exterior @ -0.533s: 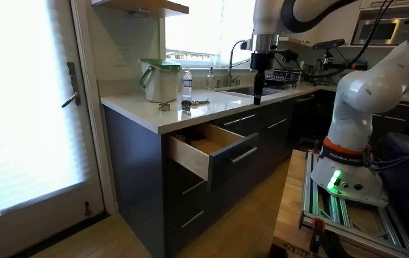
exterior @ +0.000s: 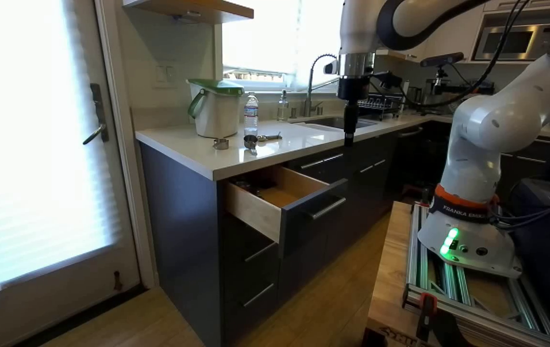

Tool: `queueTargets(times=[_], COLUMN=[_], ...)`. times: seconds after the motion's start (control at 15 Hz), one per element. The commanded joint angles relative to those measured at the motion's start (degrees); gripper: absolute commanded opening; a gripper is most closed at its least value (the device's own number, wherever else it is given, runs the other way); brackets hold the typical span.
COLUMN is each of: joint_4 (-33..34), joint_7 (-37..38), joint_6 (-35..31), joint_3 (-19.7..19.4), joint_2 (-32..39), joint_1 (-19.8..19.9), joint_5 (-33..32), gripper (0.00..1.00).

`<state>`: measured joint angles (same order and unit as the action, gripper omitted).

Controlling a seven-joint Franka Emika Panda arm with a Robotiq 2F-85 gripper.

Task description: Pull the open drawer until it is fully open, pick up the black object from the open and put it on the kitchen counter

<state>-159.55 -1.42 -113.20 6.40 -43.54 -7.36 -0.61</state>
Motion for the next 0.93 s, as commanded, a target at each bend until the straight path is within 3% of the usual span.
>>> queueTargets(times=[0.0,0.27,0.47,0.87], joint_4=[0.91,2.27,1.55,1.44], joint_7=[0.29,0.51,4.05,14.69], joint_6=[-1.88,-9.15,-15.24,-32.62], joint_3=[-0.69,-2.86,-3.10,-1.36], joint_2=[2.15,8.78,13.87,23.86], joint_1=[-0.29,-1.48,0.19,5.41], joint_5=[0.85,8.32,13.41,10.65], gripper=[1.00,1.00,1.00,1.00])
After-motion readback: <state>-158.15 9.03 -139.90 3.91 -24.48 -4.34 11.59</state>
